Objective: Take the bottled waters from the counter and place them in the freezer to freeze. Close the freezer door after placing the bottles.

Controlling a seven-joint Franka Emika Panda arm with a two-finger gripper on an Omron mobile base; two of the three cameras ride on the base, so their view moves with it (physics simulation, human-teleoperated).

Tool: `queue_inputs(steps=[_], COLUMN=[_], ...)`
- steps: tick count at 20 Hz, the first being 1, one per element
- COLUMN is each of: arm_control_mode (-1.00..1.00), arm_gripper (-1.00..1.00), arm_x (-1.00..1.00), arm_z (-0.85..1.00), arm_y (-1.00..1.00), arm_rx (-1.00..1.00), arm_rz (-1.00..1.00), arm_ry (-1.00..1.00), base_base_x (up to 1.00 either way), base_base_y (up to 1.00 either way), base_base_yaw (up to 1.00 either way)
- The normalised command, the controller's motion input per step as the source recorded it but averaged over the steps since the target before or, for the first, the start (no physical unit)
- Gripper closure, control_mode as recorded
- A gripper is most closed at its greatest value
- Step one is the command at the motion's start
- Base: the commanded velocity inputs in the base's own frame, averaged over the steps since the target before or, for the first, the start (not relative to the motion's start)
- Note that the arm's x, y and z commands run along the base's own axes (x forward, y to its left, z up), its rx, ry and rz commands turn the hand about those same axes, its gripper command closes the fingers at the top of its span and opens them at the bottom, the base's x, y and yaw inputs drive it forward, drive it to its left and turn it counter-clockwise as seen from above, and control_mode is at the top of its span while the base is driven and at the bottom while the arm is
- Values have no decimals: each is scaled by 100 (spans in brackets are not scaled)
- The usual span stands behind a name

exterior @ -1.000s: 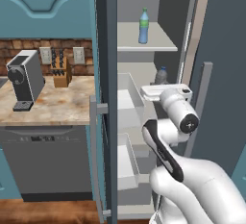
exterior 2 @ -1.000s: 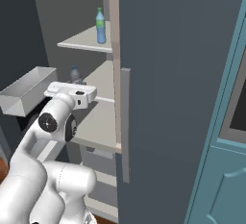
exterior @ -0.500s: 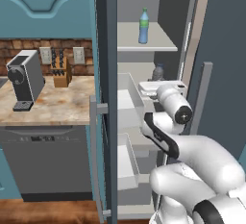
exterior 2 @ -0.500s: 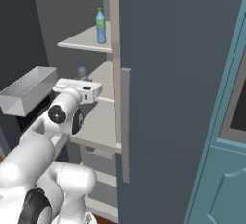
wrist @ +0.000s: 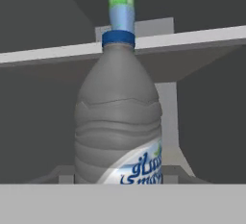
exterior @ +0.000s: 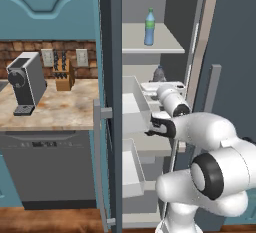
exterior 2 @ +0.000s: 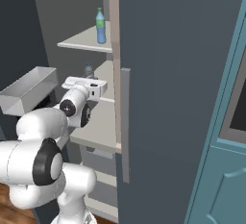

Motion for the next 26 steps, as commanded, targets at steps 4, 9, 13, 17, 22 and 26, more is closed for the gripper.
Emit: queue_inputs(steps=[4, 9, 13, 17, 22, 26], arm_control_mode=[-100, -100, -100, -100, -100, -100], arm_gripper=[100, 100, 100, 100, 100, 100], arm_x=[54, 45, 34, 24, 21, 4], arm_z=[-21, -21, -19, -23, -30, -37], arm_y=[-6, -4, 0, 0, 0, 0], arm_rx=[0, 0, 0, 0, 0, 0], arm_rz=[0, 0, 0, 0, 0, 0], arm_ry=[2, 1, 0, 0, 0, 0], base_base_x=[0, 0, 0, 0, 0, 0], base_base_y=[0, 0, 0, 0, 0, 0], base_base_yaw=[0, 0, 0, 0, 0, 0])
